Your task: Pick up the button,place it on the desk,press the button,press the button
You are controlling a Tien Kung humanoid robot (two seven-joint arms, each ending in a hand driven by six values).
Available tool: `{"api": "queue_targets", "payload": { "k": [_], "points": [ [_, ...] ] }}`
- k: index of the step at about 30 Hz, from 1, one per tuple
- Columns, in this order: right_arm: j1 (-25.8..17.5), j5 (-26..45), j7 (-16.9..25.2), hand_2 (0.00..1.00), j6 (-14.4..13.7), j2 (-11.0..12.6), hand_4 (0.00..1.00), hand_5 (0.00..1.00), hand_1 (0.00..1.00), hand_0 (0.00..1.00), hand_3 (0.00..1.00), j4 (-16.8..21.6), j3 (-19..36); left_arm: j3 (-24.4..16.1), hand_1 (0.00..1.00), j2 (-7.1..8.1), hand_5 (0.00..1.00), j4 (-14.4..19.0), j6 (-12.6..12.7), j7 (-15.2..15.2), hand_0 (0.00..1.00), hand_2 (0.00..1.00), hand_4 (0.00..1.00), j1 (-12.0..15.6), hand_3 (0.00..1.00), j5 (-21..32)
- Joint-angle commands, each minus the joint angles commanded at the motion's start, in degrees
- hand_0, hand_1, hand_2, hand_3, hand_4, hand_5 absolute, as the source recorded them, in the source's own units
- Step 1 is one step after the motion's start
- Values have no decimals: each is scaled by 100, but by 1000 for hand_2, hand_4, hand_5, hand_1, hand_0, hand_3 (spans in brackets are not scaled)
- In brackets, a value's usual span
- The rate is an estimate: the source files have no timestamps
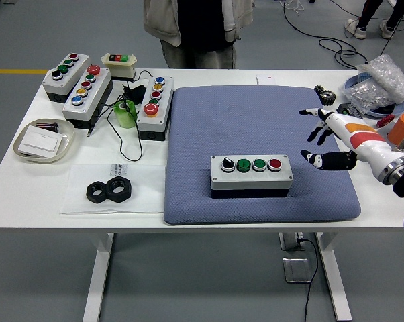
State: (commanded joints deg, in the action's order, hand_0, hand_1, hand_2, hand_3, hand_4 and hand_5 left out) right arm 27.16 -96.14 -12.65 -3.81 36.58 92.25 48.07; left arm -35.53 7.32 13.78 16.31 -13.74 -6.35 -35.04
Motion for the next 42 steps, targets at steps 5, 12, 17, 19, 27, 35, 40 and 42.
{"api": "queue_targets", "payload": {
  "k": [5, 12, 17, 19, 27, 35, 40, 42],
  "points": [
    [-1, 47, -120, 198, 424, 35, 661, 2, 44, 210, 795, 102, -156, 11, 652, 2, 998, -4, 6, 16, 683, 752, 700, -26, 788, 29],
    [102, 6, -192, 143, 540, -21, 522, 2, 2, 130, 785, 104, -369, 15, 652, -6, 998, -11, 16, 22, 683, 752, 700, -56, 788, 48],
    [168, -31, -217, 131, 545, -60, 463, 2, 2, 101, 787, 94, -486, 29, 652, -8, 998, -11, 15, 32, 683, 752, 701, -55, 788, 77],
    [194, -45, -226, 131, 547, -88, 463, 2, 2, 101, 787, 89, -538, 23, 652, -10, 998, -8, 11, 27, 683, 752, 701, -46, 788, 66],
    [196, -76, -272, 131, 572, -201, 474, 2, 2, 103, 792, 23, -639, -68, 652, -22, 998, -1, -6, -17, 683, 751, 701, 4, 788, -76],
    [203, -102, -301, 133, 557, -262, 482, 2, 2, 106, 796, -60, -622, -148, 652, -23, 998, 3, -20, -52, 683, 752, 701, 46, 788, -210],
    [216, -92, -334, 133, 595, -289, 490, 2, 2, 106, 796, -109, -655, -169, 652, -18, 998, 4, -27, -59, 683, 751, 700, 71, 788, -258],
    [220, -92, -346, 133, 619, -292, 490, 2, 2, 106, 796, -117, -673, -167, 652, -17, 998, 4, -28, -59, 683, 751, 700, 74, 788, -259]
  ]
}}
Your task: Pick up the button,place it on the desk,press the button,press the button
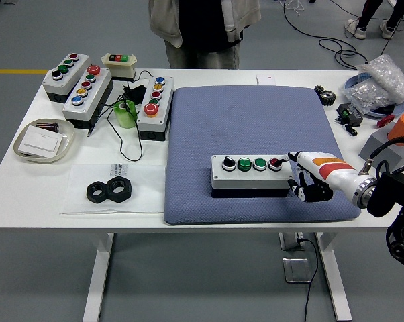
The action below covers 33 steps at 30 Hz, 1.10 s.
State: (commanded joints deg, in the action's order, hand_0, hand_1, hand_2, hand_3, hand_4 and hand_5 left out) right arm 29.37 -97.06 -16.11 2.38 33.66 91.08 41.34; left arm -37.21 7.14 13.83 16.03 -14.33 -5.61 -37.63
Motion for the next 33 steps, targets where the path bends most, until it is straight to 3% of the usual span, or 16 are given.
{"api": "queue_targets", "payload": {
  "k": [9, 21, 33],
  "points": [
    [36, 20, -72, 134, 157, 14, 505, 2, 2, 110, 797, 2, -175, 16, 652, 9, 998, -3, -2, 11, 683, 751, 699, 21, 788, 21],
    [109, -48, -20, 136, -184, 11, 524, 2, 2, 114, 801, 170, 163, 35, 652, 14, 998, -8, 3, 20, 683, 750, 699, -19, 788, 56],
    [393, -9, -28, 140, -182, -270, 535, 2, 2, 124, 804, 88, -111, 65, 651, 14, 998, -3, 9, 23, 683, 749, 698, -34, 788, 97]
  ]
}}
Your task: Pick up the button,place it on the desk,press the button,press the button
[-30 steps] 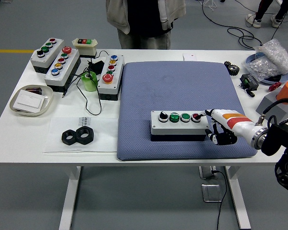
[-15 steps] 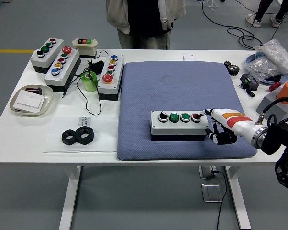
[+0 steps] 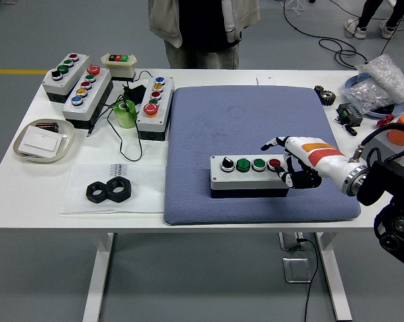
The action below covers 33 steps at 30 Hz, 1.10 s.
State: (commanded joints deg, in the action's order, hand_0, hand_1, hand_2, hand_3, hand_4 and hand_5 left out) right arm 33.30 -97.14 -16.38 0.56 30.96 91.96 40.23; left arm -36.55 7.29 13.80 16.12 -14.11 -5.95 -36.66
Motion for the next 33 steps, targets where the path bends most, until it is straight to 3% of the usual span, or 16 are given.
{"api": "queue_targets", "payload": {
  "k": [7, 25, 33],
  "points": [
    [87, 14, -15, 140, 57, -92, 543, 2, 2, 125, 802, -131, -169, 47, 652, 1, 998, -1, 11, 22, 683, 749, 699, -25, 788, 65],
    [25, 31, -84, 141, 229, -46, 568, 2, 2, 131, 804, -207, -385, 53, 651, 4, 998, 0, 8, 22, 683, 748, 701, -39, 788, 77],
    [24, 12, -60, 142, 139, -55, 572, 2, 2, 133, 804, -185, -299, 60, 652, 2, 998, 0, 13, 26, 683, 748, 701, -45, 788, 90]
  ]
}}
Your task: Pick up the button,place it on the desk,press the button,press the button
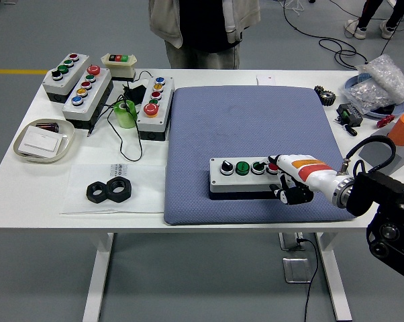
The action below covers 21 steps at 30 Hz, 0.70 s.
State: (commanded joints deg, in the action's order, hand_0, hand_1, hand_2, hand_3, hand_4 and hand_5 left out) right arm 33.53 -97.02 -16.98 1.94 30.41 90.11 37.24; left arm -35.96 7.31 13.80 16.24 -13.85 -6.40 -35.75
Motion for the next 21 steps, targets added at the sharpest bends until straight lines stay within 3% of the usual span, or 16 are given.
{"api": "queue_targets", "payload": {
  "k": [1, 2, 7, 8, 10, 13, 14, 16, 19, 20, 21],
  "points": [
    [-8, -3, 7, 142, -24, 5, 572, 2, 2, 133, 804, 14, 35, 3, 652, 0, 998, 0, 0, 1, 683, 748, 701, 1, 788, 4],
    [-25, -14, 24, 162, -105, 25, 681, 2, 2, 176, 809, 57, 130, -2, 652, -1, 998, 0, -1, 0, 683, 749, 702, 1, 788, 0],
    [-105, 62, 113, 162, -349, 90, 681, 2, 2, 176, 809, 235, 548, -11, 652, 1, 998, -1, -4, -5, 683, 749, 702, -2, 788, -14],
    [-129, 102, 126, 159, -381, 105, 684, 257, 2, 138, 878, 288, 643, -20, 651, -1, 998, -3, -1, -5, 683, 748, 703, -3, 788, -18],
    [-158, 150, 141, 159, -417, 122, 684, 257, 2, 138, 878, 353, 804, -30, 651, -2, 998, -5, 2, -6, 683, 748, 703, -4, 788, -23],
    [-290, 510, 327, 159, -693, 171, 684, 257, 2, 138, 878, 512, 1183, -9, 651, 3, 998, -1, -2, -2, 683, 748, 703, -7, 788, -8],
    [-347, 679, 454, 563, -853, 165, 655, 645, 528, 661, 962, 511, 1312, 1, 651, 3, 998, -2, -1, 4, 683, 748, 702, -8, 788, 7],
    [-429, 1164, 855, 563, -1292, 150, 655, 645, 528, 661, 962, 477, 1566, 21, 651, 3, 998, -4, 4, 14, 683, 748, 702, -20, 788, 35],
    [-524, 1854, 1317, 563, -1727, 139, 655, 645, 528, 661, 962, 452, 1873, 96, 651, 11, 998, -6, 8, 63, 683, 748, 702, -64, 788, 145],
    [-564, 2115, 1521, 883, -1853, 135, 631, 680, 811, 936, 963, 439, 2007, 88, 652, 8, 998, -8, 11, 68, 683, 752, 702, -78, 788, 140],
    [-610, 2376, 1712, 883, -1948, 127, 631, 680, 811, 936, 963, 411, 2141, 74, 652, 5, 998, -10, 9, 70, 683, 752, 702, -87, 788, 123]
  ]
}}
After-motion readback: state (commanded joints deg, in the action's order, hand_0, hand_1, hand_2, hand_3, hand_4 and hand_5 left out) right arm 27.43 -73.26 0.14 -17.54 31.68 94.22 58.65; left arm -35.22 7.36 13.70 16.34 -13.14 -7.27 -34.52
